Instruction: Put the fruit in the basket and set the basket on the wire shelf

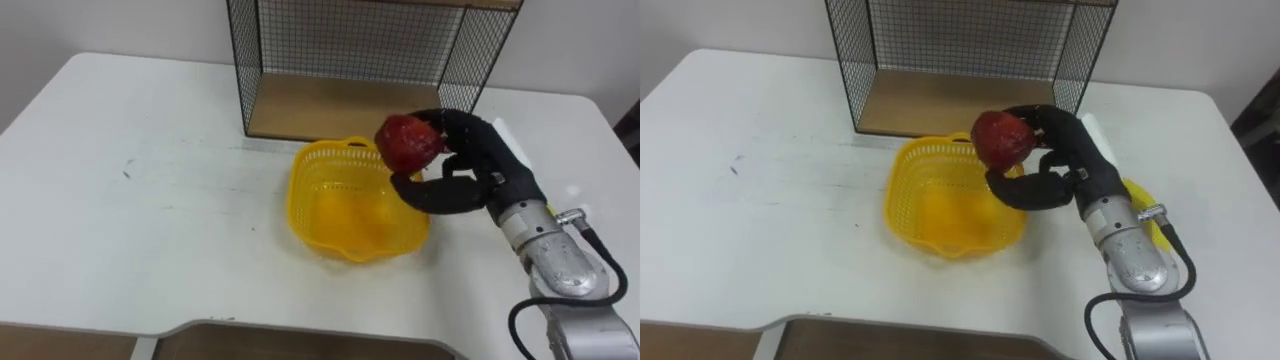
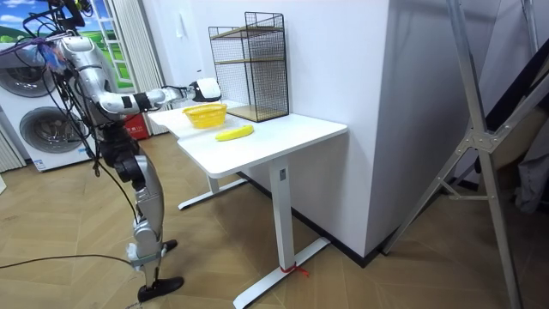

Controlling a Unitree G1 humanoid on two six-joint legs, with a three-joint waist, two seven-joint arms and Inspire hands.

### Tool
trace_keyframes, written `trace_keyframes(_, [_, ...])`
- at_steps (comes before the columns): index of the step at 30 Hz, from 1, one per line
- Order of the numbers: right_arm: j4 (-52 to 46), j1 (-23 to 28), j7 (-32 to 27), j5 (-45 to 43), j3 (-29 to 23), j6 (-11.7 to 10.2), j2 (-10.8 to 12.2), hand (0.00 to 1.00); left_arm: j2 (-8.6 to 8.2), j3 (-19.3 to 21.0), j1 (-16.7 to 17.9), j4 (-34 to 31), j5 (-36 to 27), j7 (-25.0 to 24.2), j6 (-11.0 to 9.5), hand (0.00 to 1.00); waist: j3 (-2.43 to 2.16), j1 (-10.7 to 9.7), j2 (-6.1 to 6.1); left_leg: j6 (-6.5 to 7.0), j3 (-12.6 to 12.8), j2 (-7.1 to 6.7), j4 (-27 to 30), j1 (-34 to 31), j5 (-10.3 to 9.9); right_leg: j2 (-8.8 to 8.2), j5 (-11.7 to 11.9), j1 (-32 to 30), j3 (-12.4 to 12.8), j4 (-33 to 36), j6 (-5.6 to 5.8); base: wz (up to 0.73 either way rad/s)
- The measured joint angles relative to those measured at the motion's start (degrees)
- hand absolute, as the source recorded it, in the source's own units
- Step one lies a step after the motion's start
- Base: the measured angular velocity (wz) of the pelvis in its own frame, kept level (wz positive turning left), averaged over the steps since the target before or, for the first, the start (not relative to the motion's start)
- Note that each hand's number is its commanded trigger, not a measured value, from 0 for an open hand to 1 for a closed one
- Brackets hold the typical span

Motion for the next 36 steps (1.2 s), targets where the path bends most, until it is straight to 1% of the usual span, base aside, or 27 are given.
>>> trace_keyframes(2, [0.0, -0.1, 0.9, -3.2, 0.5, 0.0, 0.0, 1.0, 0.04, 0.0, -0.5, 0.0, 0.0, -0.3, 0.0, 0.0, -0.01, 0.2, -0.06, 0.01, -0.2, 0.0, 0.1, -0.4, 0.0, -0.01, 0.0, -0.2, -0.2, 0.0, 0.0, 0.04])
trace_keyframes(3, [0.0, -0.1, 1.6, -4.6, 1.0, 0.2, 0.0, 1.0, 0.1, 0.0, -0.6, 0.0, 0.0, -0.3, 0.0, 0.0, 0.06, 0.4, -0.12, 0.01, -0.3, 0.0, 0.1, -0.4, 0.0, -0.01, 0.0, -0.3, -0.3, 0.1, 0.0, 0.04])
trace_keyframes(4, [0.0, -0.1, 1.9, -5.3, 1.2, 0.3, 0.0, 0.77, 0.11, 0.0, -0.7, 0.0, 0.0, -0.3, 0.0, 0.0, 0.07, 0.6, -0.12, 0.01, -0.3, -0.01, 0.1, -0.4, 0.0, -0.01, 0.0, -0.3, -0.3, 0.1, 0.0, 0.0])
trace_keyframes(5, [0.1, 0.0, 2.3, -6.3, 1.4, 0.6, -0.1, 0.42, 0.1, 0.0, -0.8, 0.0, 0.0, -0.4, 0.0, 0.0, 0.08, 0.8, -0.12, 0.01, -0.3, 0.0, 0.1, -0.5, 0.0, 0.0, 0.0, -0.3, -0.3, 0.1, 0.0, 0.0])
trace_keyframes(6, [0.1, 0.0, 2.4, -7.4, 1.4, 0.9, -0.1, 0.0, 0.11, 0.0, -0.9, 0.0, 0.0, -0.4, 0.0, 0.0, 0.12, 1.2, -0.14, 0.01, -0.2, 0.0, 0.0, -0.5, 0.0, -0.01, 0.0, -0.4, -0.3, 0.1, 0.0, 0.0])
trace_keyframes(10, [0.2, -0.1, 2.6, -9.5, 1.5, 1.9, -0.1, 0.0, 0.25, 0.0, -1.0, 0.0, 0.0, -0.4, 0.0, 0.0, 0.31, 1.5, -0.42, 0.01, -0.2, 0.0, 0.0, -0.6, 0.0, -0.01, 0.0, -0.5, -0.3, 0.1, 0.0, 0.0])
trace_keyframes(12, [0.5, 0.0, 2.7, -10.0, 1.8, 2.0, -0.1, 0.0, 0.44, 0.0, -1.0, -0.1, 0.0, -0.4, 0.2, 0.0, 0.53, 1.5, -0.73, 0.01, -0.3, 0.0, 0.0, -0.7, 0.0, -0.01, 0.0, -0.5, -0.4, 0.1, 0.0, 0.0])
trace_keyframes(15, [0.6, -0.1, 2.7, -10.1, 2.4, 3.2, -0.1, 0.0, 0.47, 0.0, -1.1, -0.2, 0.0, -0.3, 0.4, 0.0, 0.52, 1.5, -0.89, 0.01, -0.2, 0.0, 0.1, -1.0, 0.0, -0.02, 0.0, -0.6, -0.4, 0.1, 0.0, 0.0])
trace_keyframes(18, [0.6, -0.1, 2.7, -10.1, 3.1, 4.0, -0.1, 0.0, 0.47, 0.0, -1.1, -0.3, 0.0, -0.2, 0.5, 0.0, 0.54, 1.5, -0.78, 0.01, -0.2, 0.0, 0.1, -1.1, 0.0, -0.02, 0.0, -0.6, -0.4, 0.1, 0.0, 0.0])
trace_keyframes(23, [0.6, -0.1, 2.7, -10.2, 3.5, 4.3, -0.1, 0.0, 0.48, 0.0, -1.1, -0.3, 0.0, -0.1, 0.6, 0.0, 0.53, 1.5, -0.67, 0.01, -0.3, 0.0, 0.1, -1.2, 0.0, -0.02, 0.0, -0.6, -0.4, 0.1, 0.0, 0.0])
trace_keyframes(24, [0.6, 0.0, 2.7, -10.5, 3.5, 4.3, -0.1, 0.0, 0.47, 0.0, -1.1, -0.3, 0.0, -0.1, 0.6, 0.0, 0.53, 1.4, -0.45, 0.01, -0.3, 0.0, 0.2, -1.3, 0.0, -0.01, 0.0, -0.7, -0.4, 0.1, 0.0, 0.0])
trace_keyframes(26, [0.6, 0.0, 2.7, -11.2, 3.5, 4.3, -0.1, 0.0, 0.47, 0.0, -1.0, -0.6, 0.0, -0.2, 0.6, 0.0, 0.32, 1.4, -0.36, 0.01, -0.3, 0.0, 0.2, -1.5, 0.0, -0.02, 0.0, -1.1, -0.4, 0.1, 0.0, 0.0])
trace_keyframes(30, [0.6, 0.0, 2.7, -11.4, 3.5, 4.3, -0.1, 0.0, 0.47, 0.0, -0.7, -1.3, 0.0, -0.3, 0.6, 0.0, -0.07, 1.4, 0.32, 0.02, -0.3, 0.0, 0.2, -1.5, 0.0, -0.03, 0.0, -1.0, -0.4, 0.2, 0.0, 0.0])
trace_keyframes(32, [0.6, 0.0, 2.7, -11.3, 3.5, 4.3, -0.1, 0.0, 0.47, 0.0, -0.7, -1.3, 0.0, -0.3, 0.6, 0.0, -0.13, 1.3, 0.45, 0.02, -0.3, 0.0, 0.2, -1.5, 0.0, -0.03, 0.0, -0.9, -0.4, 0.2, 0.0, 0.0])
trace_keyframes(36, [0.6, 0.0, 2.7, -10.9, 3.4, 4.3, -0.1, 0.0, 0.47, 0.1, -0.6, -1.5, 0.0, -0.3, 0.6, 0.0, -0.1, 1.2, 0.38, 0.02, -0.3, -0.01, 0.2, -1.4, 0.0, -0.04, 0.0, -0.7, -0.5, 0.2, 0.0, 0.0])
